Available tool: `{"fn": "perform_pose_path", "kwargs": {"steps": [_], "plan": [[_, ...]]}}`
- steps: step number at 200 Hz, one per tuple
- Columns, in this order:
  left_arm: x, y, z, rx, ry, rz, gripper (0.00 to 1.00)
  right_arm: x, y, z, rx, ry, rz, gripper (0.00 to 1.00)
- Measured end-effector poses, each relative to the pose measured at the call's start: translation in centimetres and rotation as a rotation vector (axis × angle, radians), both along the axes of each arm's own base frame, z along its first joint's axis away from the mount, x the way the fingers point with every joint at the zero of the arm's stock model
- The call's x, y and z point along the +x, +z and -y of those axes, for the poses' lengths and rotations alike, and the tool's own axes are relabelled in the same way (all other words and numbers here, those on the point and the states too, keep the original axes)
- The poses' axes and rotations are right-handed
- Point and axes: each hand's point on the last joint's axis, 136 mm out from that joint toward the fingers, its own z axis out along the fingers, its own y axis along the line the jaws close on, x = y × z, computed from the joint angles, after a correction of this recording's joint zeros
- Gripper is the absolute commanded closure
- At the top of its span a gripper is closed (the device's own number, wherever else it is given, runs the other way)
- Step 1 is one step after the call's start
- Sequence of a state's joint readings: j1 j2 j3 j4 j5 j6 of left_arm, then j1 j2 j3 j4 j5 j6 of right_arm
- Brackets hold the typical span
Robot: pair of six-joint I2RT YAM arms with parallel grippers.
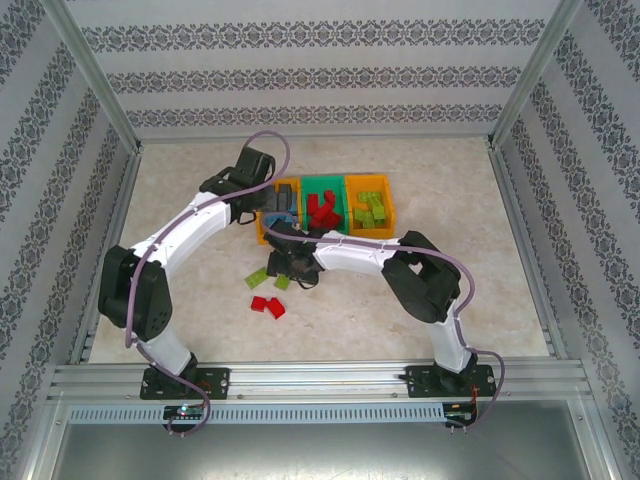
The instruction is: Sort the legos into containers by color
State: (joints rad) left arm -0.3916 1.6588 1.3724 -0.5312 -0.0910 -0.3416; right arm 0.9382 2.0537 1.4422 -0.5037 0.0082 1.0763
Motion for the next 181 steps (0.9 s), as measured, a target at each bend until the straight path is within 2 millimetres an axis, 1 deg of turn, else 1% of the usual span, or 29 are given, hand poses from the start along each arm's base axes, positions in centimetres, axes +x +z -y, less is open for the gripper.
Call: {"fn": "perform_pose_path", "kwargs": {"steps": [16,39,79,95,108,120,135,166,181], "plan": [[-0.8,-0.2,-0.9,0.002,0.012,-0.003,0.01,-0.3,-0.3,-0.2,-0.019,0.012,-0.01,0.31],[-1.6,-0.2,-2.1,-0.001,0.03,0.002,0.01,-0.3,-0.6,0.3,-0.056,0.018,-0.023,0.41],[-2.7,0.4,-3.6,-0.006,0.057,0.023,0.01,-0.2,-1.0,1.5,-0.106,0.049,-0.046,0.59],[-3.3,0.5,-4.4,-0.004,0.073,0.029,0.01,-0.2,-1.1,1.9,-0.108,0.062,-0.053,0.63],[-3.8,0.5,-5.2,-0.002,0.088,0.028,0.01,-0.3,-1.0,2.3,-0.104,0.067,-0.047,0.65],[-4.0,0.4,-5.8,-0.001,0.102,0.029,0.01,-0.3,-1.0,3.2,-0.113,0.069,-0.045,0.67],[-4.3,0.2,-6.5,0.001,0.119,0.025,0.01,-0.3,-1.0,4.8,-0.131,0.066,-0.046,0.69],[-5.2,-1.0,-7.4,0.008,0.139,-0.002,0.01,-0.5,-0.9,8.7,-0.187,0.055,-0.047,0.69],[-5.6,-1.6,-7.6,0.013,0.141,-0.016,0.01,-0.8,-0.9,10.1,-0.212,0.064,-0.044,0.7]]}}
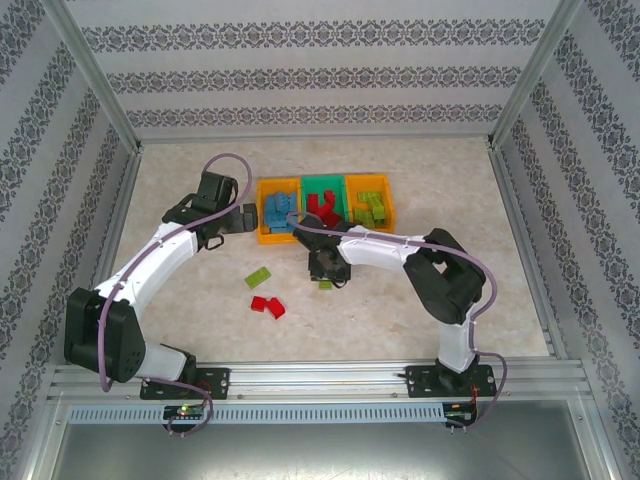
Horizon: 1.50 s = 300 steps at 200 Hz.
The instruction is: Sort the legos into containers by color
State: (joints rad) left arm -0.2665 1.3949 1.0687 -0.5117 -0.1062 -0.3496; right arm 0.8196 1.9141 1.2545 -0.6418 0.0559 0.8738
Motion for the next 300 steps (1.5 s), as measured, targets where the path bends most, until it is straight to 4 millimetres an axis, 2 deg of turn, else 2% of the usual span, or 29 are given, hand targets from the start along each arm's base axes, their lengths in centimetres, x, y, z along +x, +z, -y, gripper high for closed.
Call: {"fn": "perform_pose_path", "kwargs": {"steps": [34,61,111,149,168,207,226,265,300], "plan": [[-1.0,-1.3,-0.2,0.006,-0.003,-0.033,0.01,-0.4,0.6,2.3,-0.022,0.013,0.011,0.7],[-2.2,-2.6,-0.1,-0.003,-0.016,-0.07,0.0,0.7,2.4,4.2,-0.001,-0.015,0.045,0.69],[-5.8,-6.0,0.3,-0.046,-0.058,-0.163,0.02,4.9,6.8,8.3,0.043,-0.078,0.149,0.69],[-7.6,-7.7,1.0,-0.086,-0.091,-0.217,0.04,9.8,10.4,10.8,0.06,-0.106,0.25,0.69],[-8.0,-8.1,1.5,-0.101,-0.114,-0.231,0.04,12.6,11.4,11.6,0.054,-0.104,0.288,0.69],[-8.5,-8.7,2.8,-0.116,-0.167,-0.259,0.04,17.7,10.5,12.0,0.021,-0.069,0.302,0.65],[-8.6,-9.0,3.1,-0.117,-0.186,-0.272,0.04,19.3,9.3,12.1,0.016,-0.062,0.289,0.57],[-8.9,-9.0,3.6,-0.121,-0.205,-0.277,0.06,20.6,8.2,12.6,0.013,-0.068,0.274,0.36],[-9.5,-9.8,4.0,-0.168,-0.16,-0.328,0.07,20.7,8.4,12.5,0.03,-0.065,0.275,0.26]]}}
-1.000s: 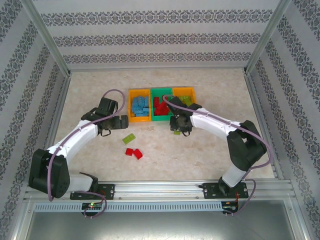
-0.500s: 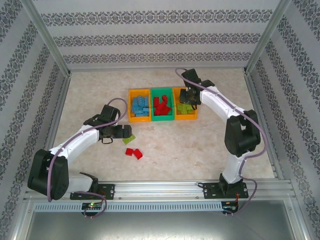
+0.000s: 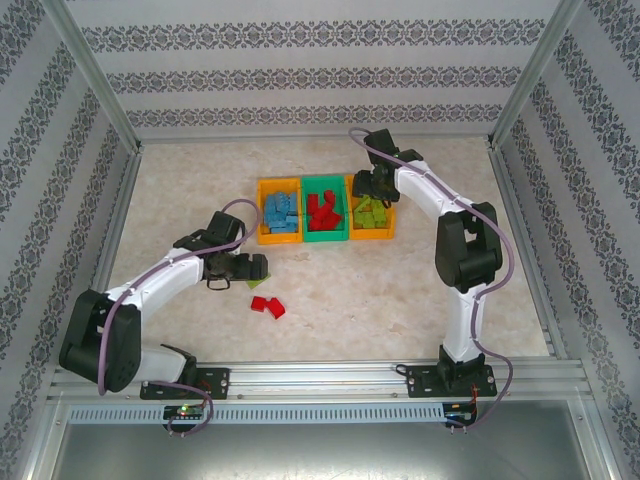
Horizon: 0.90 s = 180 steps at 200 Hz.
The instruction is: Sort the legos into containers by color
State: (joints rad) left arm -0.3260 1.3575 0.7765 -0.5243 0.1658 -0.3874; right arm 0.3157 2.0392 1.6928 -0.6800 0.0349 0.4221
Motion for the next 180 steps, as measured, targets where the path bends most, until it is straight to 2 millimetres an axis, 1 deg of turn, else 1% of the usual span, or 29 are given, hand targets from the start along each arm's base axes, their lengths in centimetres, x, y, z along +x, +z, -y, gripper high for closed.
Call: {"fn": "perform_pose_path", "kwargs": {"steps": [14,31,58,82,98,136,159,180], "plan": [[-0.4,-0.2,0.4,-0.02,0.018,-0.025,0.07,-0.3,0.1,-0.1,0.013,0.002,0.002,0.23],[-0.6,-0.3,0.7,-0.032,0.031,-0.038,0.05,-1.1,0.5,-0.2,0.035,0.0,0.0,0.2],[-1.0,-0.6,0.7,-0.03,0.064,-0.088,0.05,-2.4,2.2,-0.1,0.066,-0.003,0.024,0.19],[-0.6,-0.9,1.2,-0.053,0.131,-0.144,0.04,-3.3,3.7,0.1,0.091,-0.012,0.055,0.18],[-0.7,-1.5,1.3,-0.07,0.19,-0.181,0.0,-3.9,4.3,0.2,0.105,-0.018,0.071,0.18],[-1.2,-2.7,1.4,-0.088,0.334,-0.273,0.0,-5.3,4.1,0.6,0.121,-0.032,0.078,0.17],[-1.0,-3.0,1.6,-0.095,0.408,-0.306,0.0,-6.1,3.6,0.8,0.118,-0.033,0.073,0.16],[-0.4,-3.0,2.2,-0.097,0.444,-0.319,0.0,-6.6,3.3,1.1,0.12,-0.034,0.075,0.16]]}}
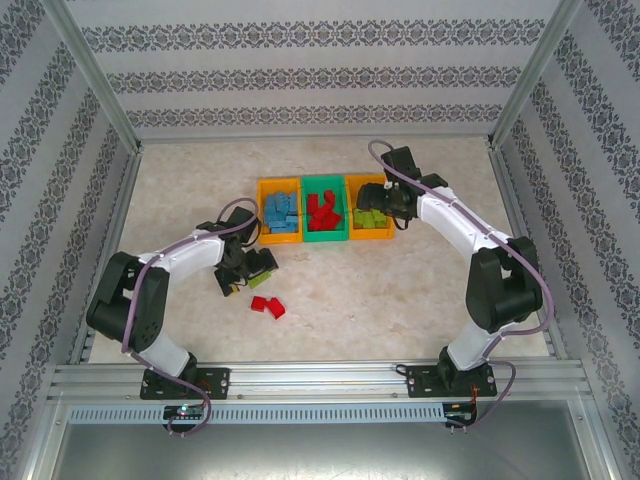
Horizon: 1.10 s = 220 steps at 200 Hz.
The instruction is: Sort the legos into containers by color
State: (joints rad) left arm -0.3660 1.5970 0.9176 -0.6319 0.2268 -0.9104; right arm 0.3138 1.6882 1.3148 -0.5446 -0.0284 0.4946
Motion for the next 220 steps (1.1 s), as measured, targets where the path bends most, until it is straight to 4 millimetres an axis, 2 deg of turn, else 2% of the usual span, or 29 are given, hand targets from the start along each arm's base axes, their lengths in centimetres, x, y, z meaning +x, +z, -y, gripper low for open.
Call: {"fn": "perform_pose_path", "kwargs": {"steps": [68,127,187,220], "plan": [[0.8,-0.2,0.5,0.023,0.06,-0.048,0.02,-0.9,-2.3,2.0,0.017,-0.035,-0.034,0.15],[1.1,-1.0,0.4,0.091,0.044,-0.115,0.08,-1.8,-1.8,3.7,0.038,-0.067,0.001,0.14],[0.9,-1.5,0.1,0.157,0.025,-0.142,0.19,-2.5,-3.4,5.7,0.052,-0.108,-0.031,0.14],[1.1,-1.5,0.0,0.167,0.02,-0.136,0.24,-2.4,-2.6,5.9,0.055,-0.11,-0.008,0.14]]}}
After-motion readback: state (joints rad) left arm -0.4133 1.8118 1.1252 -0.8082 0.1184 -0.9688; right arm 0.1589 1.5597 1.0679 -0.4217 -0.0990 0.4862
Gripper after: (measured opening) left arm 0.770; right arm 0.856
